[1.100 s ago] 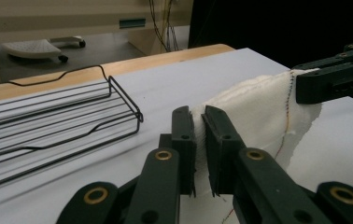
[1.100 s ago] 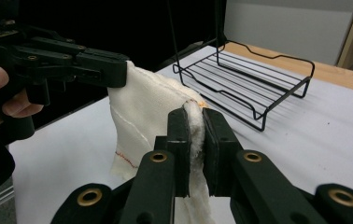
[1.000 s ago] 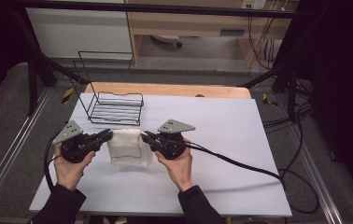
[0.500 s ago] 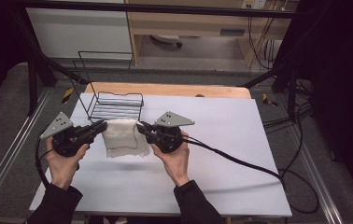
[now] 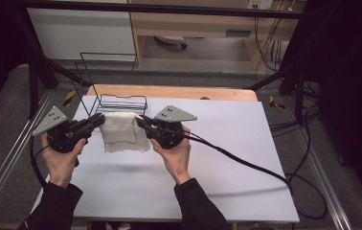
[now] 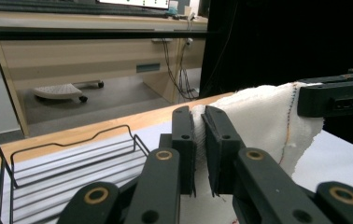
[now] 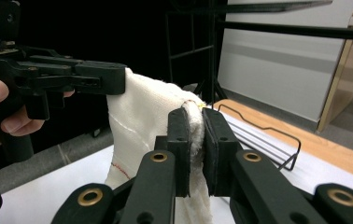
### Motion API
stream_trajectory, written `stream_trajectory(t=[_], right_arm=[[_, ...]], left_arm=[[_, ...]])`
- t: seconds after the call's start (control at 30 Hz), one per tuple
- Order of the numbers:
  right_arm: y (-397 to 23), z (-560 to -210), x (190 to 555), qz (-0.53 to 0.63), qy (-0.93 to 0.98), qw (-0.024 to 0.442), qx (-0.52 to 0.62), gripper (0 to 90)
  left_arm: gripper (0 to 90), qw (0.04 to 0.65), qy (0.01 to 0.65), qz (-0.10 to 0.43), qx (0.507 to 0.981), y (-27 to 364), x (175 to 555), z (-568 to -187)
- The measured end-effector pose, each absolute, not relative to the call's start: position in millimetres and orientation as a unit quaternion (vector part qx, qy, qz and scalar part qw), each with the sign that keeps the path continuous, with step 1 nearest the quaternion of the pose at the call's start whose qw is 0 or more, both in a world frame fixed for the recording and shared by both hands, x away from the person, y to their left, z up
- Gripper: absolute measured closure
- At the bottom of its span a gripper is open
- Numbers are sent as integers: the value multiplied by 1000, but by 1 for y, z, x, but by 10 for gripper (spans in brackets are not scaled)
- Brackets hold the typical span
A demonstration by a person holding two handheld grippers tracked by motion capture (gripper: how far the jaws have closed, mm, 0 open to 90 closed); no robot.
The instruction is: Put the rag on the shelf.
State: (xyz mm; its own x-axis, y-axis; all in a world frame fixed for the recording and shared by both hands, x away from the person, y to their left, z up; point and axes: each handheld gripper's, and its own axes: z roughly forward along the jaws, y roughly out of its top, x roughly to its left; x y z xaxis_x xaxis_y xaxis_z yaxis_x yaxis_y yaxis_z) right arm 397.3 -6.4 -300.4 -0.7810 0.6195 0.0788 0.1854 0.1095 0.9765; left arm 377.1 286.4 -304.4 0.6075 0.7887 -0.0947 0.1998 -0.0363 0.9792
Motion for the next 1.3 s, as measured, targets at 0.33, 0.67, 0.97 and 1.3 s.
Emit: stream_trajectory(t=[0.33, 0.67, 0.97, 1.3], right_arm=[[-1, -284, 403, 614, 715, 194, 272, 828], [6, -266, 411, 626, 705, 205, 264, 829], [12, -254, 417, 632, 697, 217, 259, 830], [19, -238, 423, 638, 689, 235, 250, 831]], left_arm=[[831, 599, 365, 265, 662, 290, 383, -288], [832, 606, 363, 280, 650, 294, 391, -270], [833, 612, 365, 290, 639, 299, 398, -256], [834, 625, 362, 303, 622, 303, 403, -242]])
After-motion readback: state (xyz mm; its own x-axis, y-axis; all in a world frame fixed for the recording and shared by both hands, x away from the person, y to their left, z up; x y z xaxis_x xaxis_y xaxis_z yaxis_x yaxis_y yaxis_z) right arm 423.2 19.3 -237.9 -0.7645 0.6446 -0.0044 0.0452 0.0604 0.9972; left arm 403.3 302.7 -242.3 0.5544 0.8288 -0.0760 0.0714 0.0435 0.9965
